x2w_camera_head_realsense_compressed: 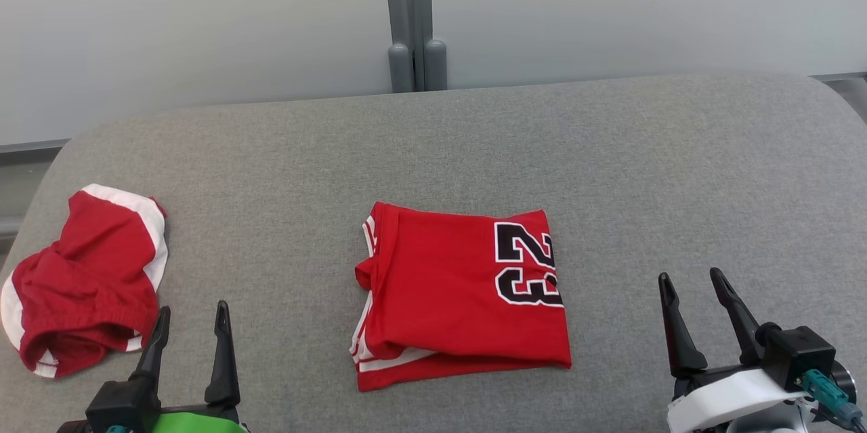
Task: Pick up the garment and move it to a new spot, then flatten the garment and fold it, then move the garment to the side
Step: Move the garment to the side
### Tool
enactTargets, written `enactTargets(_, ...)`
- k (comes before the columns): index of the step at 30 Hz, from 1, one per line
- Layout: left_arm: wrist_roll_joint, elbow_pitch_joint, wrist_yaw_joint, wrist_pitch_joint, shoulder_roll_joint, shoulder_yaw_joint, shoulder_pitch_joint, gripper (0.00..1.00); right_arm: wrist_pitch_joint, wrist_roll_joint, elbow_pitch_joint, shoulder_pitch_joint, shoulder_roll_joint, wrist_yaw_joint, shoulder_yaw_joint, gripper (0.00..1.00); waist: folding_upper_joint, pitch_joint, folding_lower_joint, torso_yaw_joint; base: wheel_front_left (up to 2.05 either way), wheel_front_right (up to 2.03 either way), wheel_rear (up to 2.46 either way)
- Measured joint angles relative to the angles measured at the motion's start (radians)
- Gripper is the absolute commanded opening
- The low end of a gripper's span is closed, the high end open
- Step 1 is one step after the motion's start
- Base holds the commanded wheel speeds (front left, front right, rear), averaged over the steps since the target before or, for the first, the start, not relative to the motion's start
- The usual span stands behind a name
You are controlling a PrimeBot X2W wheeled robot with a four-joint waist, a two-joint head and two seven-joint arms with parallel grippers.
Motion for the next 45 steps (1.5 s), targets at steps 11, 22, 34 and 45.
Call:
enactTargets(11, 0.0, 0.005, -0.003, 0.0, -0.001, 0.003, 0.0, 1.0, 0.0, 0.0, 0.012, -0.001, -0.001, 0.0, 0.004, 1.0, 0.0, -0.001, 0.0, -0.002, 0.0, 0.0, 0.0)
enactTargets(22, 0.003, 0.016, -0.003, 0.0, -0.002, -0.001, -0.004, 1.0, 0.0, 0.003, 0.087, -0.127, -0.028, 0.0, 0.106, 1.0, 0.0, 0.012, 0.0, 0.018, 0.0, 0.0, 0.0)
enactTargets(34, 0.007, 0.025, -0.004, 0.0, -0.002, -0.044, -0.044, 1.0, 0.0, -0.013, 0.445, -0.373, -0.016, 0.0, 0.191, 1.0, 0.0, 0.059, 0.0, 0.07, 0.0, 0.0, 0.0)
enactTargets(45, 0.004, 0.033, -0.004, 0.0, -0.002, -0.061, -0.074, 1.0, 0.0, 0.023, 0.706, -0.449, 0.018, 0.0, 0.203, 1.0, 0.0, 0.112, 0.0, 0.139, 0.0, 0.0, 0.0)
